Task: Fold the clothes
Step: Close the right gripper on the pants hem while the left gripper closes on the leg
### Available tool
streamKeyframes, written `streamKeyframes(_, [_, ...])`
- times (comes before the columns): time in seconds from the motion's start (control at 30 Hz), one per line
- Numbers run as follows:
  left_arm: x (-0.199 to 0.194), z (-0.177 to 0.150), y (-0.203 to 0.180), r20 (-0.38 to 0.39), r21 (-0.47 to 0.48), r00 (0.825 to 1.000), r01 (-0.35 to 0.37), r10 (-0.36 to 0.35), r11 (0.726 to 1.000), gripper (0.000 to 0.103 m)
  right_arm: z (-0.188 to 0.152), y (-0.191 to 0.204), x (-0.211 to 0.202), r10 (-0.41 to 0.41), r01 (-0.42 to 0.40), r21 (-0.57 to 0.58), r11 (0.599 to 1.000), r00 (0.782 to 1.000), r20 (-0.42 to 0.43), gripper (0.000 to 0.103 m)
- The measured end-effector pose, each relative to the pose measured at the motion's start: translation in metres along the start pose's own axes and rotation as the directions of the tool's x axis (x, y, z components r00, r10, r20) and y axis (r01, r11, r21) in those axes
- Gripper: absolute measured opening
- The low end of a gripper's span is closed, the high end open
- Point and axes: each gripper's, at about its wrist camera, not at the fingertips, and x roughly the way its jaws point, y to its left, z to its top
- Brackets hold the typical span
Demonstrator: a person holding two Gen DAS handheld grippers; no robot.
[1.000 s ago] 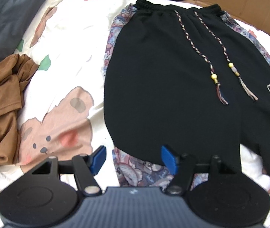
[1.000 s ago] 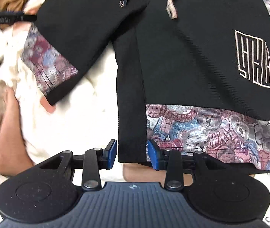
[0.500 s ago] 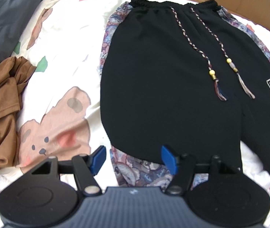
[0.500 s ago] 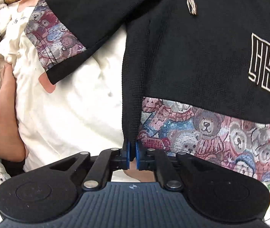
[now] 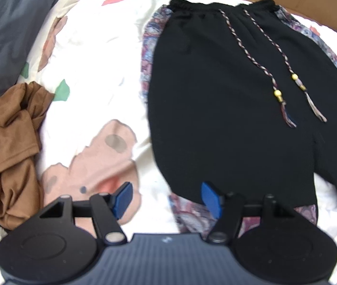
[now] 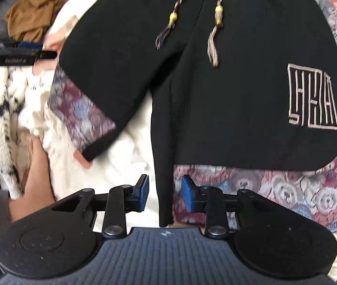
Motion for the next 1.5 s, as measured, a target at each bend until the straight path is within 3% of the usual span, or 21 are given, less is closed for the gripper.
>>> streamKeyframes(0.2, [0.01, -0.003, 0.016, -0.016, -0.055, 1.0, -0.003, 0.002, 0.998, 0.062, 0.018, 0.002, 0.011, 0.013, -0.015, 0.034, 0.999, 0.998, 0.054, 0.034])
streamKeyframes(0.3, [0.022, -0.009, 0.02, -0.054, -0.084, 0.998, 0.03, -0.034, 0.996, 0.054, 0.026, 0.007, 0.018, 0.048, -0.051, 0.056, 0.997, 0.996, 0.069, 0.034])
streamKeyframes(0.4, [0.031, -0.014, 0.022, -0.07, -0.109, 0.995, 0.063, -0.071, 0.992, 0.053, 0.035, 0.014, 0.027, 0.08, -0.087, 0.088, 0.992, 0.994, 0.08, 0.034])
streamKeyframes(0.5, [0.036, -0.017, 0.023, -0.076, -0.129, 0.992, 0.091, -0.101, 0.987, 0.053, 0.039, 0.02, 0.036, 0.115, -0.124, 0.117, 0.985, 0.99, 0.081, 0.041])
streamKeyframes(0.57, [0.038, -0.018, 0.022, -0.082, -0.128, 0.989, 0.108, -0.119, 0.986, 0.047, 0.04, 0.024, 0.041, 0.135, -0.145, 0.131, 0.981, 0.988, 0.077, 0.043])
streamKeyframes(0.73, [0.047, -0.023, 0.016, -0.11, -0.158, 0.972, 0.187, -0.206, 0.969, 0.014, 0.045, 0.043, 0.06, 0.176, -0.182, 0.151, 0.972, 0.983, 0.052, 0.044])
streamKeyframes(0.87, [0.048, -0.025, 0.008, -0.115, -0.142, 0.963, 0.226, -0.243, 0.964, 0.001, 0.045, 0.056, 0.068, 0.163, -0.164, 0.13, 0.978, 0.986, 0.016, 0.044])
streamKeyframes(1.0, [0.043, -0.022, 0.0, -0.102, -0.111, 0.958, 0.257, -0.269, 0.96, 0.0, 0.043, 0.061, 0.077, 0.148, -0.146, 0.118, 0.982, 0.989, -0.005, 0.043])
streamKeyframes(1.03, [0.041, -0.021, -0.001, -0.098, -0.106, 0.957, 0.262, -0.273, 0.959, 0.0, 0.041, 0.061, 0.079, 0.146, -0.144, 0.112, 0.983, 0.989, -0.007, 0.038])
streamKeyframes(1.07, [0.04, -0.021, -0.003, -0.096, -0.101, 0.957, 0.266, -0.275, 0.959, 0.0, 0.04, 0.061, 0.08, 0.143, -0.142, 0.104, 0.984, 0.99, -0.01, 0.025])
streamKeyframes(1.17, [0.038, -0.019, -0.006, -0.087, -0.096, 0.956, 0.27, -0.279, 0.958, 0.0, 0.038, 0.059, 0.08, 0.119, -0.117, 0.084, 0.99, 0.993, -0.019, 0.007])
streamKeyframes(1.37, [0.034, -0.012, -0.019, -0.074, -0.093, 0.952, 0.291, -0.298, 0.952, 0.0, 0.038, 0.043, 0.063, 0.108, -0.108, 0.109, 0.988, 0.994, 0.008, 0.009])
streamKeyframes(1.5, [0.029, -0.002, -0.038, -0.069, -0.026, 0.951, 0.3, -0.301, 0.954, 0.0, 0.038, 0.031, 0.048, 0.109, -0.115, 0.133, 0.984, 0.993, 0.049, 0.009])
